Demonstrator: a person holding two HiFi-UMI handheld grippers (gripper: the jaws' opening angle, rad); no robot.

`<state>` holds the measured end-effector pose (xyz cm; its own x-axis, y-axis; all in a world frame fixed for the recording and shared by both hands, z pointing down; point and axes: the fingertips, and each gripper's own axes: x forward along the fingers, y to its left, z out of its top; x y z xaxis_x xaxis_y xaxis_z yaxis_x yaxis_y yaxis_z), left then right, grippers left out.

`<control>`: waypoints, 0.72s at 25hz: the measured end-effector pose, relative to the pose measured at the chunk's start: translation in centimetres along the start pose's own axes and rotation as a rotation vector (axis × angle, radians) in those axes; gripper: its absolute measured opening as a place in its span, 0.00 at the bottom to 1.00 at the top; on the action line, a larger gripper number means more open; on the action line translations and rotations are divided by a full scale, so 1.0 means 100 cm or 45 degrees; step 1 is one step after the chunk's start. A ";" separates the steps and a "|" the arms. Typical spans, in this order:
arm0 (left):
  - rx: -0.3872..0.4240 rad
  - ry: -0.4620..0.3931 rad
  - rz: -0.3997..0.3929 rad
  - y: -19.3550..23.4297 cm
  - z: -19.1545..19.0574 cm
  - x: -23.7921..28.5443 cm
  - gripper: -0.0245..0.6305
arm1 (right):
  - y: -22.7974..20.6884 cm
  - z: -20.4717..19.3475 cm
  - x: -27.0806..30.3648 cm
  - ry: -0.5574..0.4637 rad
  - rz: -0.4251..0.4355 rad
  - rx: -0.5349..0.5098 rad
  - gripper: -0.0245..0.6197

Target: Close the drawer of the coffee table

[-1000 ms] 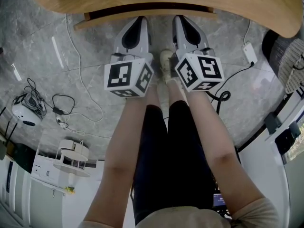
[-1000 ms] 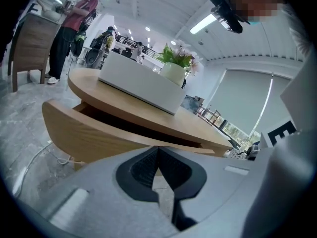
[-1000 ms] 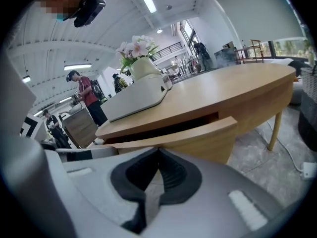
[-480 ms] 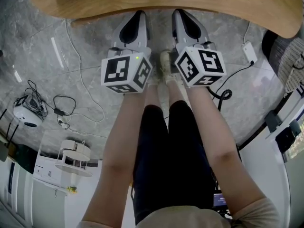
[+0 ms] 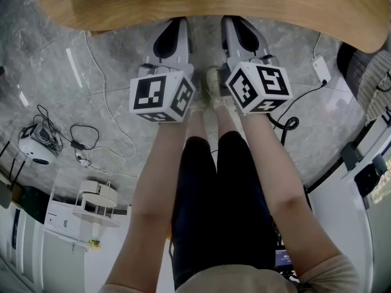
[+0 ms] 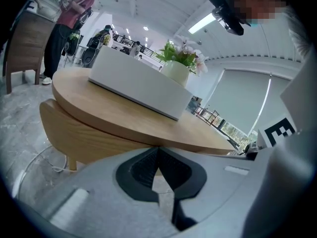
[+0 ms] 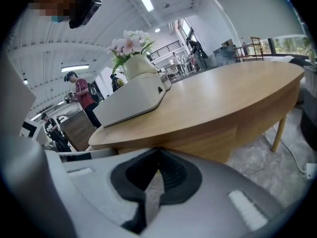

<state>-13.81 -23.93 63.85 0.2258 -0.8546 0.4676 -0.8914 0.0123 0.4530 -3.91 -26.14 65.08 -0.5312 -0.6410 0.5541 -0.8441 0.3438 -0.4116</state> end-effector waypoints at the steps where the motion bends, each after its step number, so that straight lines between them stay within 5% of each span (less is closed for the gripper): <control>1: 0.004 -0.002 -0.001 0.000 0.000 0.000 0.04 | 0.000 0.000 0.000 -0.002 0.000 -0.001 0.04; 18: 0.028 -0.032 -0.007 -0.006 -0.001 -0.013 0.04 | 0.010 -0.003 -0.011 0.027 0.050 -0.047 0.04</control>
<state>-13.53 -22.81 63.01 0.2213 -0.8675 0.4455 -0.8986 -0.0039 0.4387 -4.16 -24.84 64.28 -0.5653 -0.6118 0.5534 -0.8243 0.3936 -0.4069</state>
